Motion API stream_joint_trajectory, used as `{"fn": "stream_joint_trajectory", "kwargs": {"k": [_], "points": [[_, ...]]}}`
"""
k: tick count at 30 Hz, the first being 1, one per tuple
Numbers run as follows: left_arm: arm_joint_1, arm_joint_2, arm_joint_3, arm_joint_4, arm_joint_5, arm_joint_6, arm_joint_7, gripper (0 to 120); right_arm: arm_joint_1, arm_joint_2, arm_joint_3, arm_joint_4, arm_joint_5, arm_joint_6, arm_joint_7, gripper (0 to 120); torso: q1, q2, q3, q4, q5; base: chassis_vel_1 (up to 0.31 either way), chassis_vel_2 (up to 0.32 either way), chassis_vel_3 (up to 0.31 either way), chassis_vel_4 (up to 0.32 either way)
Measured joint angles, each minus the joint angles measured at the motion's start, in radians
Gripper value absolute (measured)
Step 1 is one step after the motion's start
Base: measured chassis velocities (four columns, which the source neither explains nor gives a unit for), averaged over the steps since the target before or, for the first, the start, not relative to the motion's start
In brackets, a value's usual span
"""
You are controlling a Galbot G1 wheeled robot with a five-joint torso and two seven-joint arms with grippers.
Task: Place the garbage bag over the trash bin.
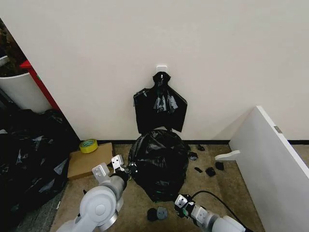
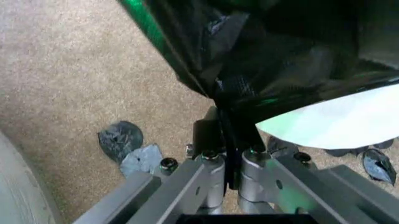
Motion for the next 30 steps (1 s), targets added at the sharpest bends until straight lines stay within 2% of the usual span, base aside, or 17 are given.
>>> {"fn": "stream_joint_trajectory", "kwargs": {"k": [4,7,10,14,16,22,23,28,29,30], "points": [[0.006,-0.002,0.000,0.000,0.004,0.000,0.001,0,-0.016,0.001,0.010,0.022,0.035,0.026,0.015,0,0.000,0.000,0.000,0.0001,0.0000,0.000,0.000,0.000,0.000],[0.003,-0.001,-0.004,0.006,0.007,-0.003,0.001,0,-0.034,-0.011,0.020,0.041,0.051,0.052,0.016,4,0.000,0.000,0.000,0.0000,-0.0001,0.000,0.000,0.000,0.000],[-0.003,0.001,-0.010,0.017,0.009,-0.008,0.001,0,-0.057,-0.031,0.037,0.064,0.059,0.103,0.012,19,0.000,0.000,0.000,0.0002,0.0001,0.000,0.000,0.000,0.000],[-0.021,0.004,-0.012,0.037,0.009,-0.014,-0.002,0,-0.091,-0.044,0.070,0.085,0.056,0.156,0.004,34,0.000,0.000,0.000,-0.0001,0.0000,0.000,0.000,0.000,0.000],[-0.024,0.006,-0.013,0.040,0.008,-0.014,-0.002,0,-0.098,-0.046,0.076,0.087,0.053,0.167,0.002,38,0.000,0.000,0.000,0.0000,0.0000,0.000,0.000,0.000,0.000],[-0.053,0.013,-0.022,0.074,0.004,-0.025,-0.006,0,-0.155,-0.055,0.112,0.096,0.015,0.235,-0.014,63,0.000,0.000,0.000,0.0000,0.0000,0.000,0.000,0.000,0.000],[-0.053,0.013,-0.022,0.074,0.004,-0.025,-0.006,0,-0.155,-0.055,0.112,0.096,0.015,0.235,-0.014,63,0.000,0.000,0.000,0.0000,0.0000,0.000,0.000,0.000,0.000],[-0.057,0.017,-0.019,0.107,0.062,-0.039,0.016,0,-0.240,-0.055,0.198,0.158,0.026,0.215,0.001,84,0.000,0.000,0.000,0.0001,0.0001,0.000,0.000,0.000,0.000],[-0.051,0.017,-0.012,0.118,0.112,-0.046,0.039,0,-0.281,-0.058,0.235,0.194,0.030,0.203,0.012,84,0.000,0.000,0.000,0.0000,0.0000,0.000,0.000,0.000,0.000],[-0.051,0.017,-0.012,0.118,0.112,-0.046,0.039,0,-0.281,-0.058,0.235,0.194,0.030,0.203,0.012,84,0.000,0.000,0.000,0.0000,0.0000,0.000,0.000,0.000,0.000]]}}
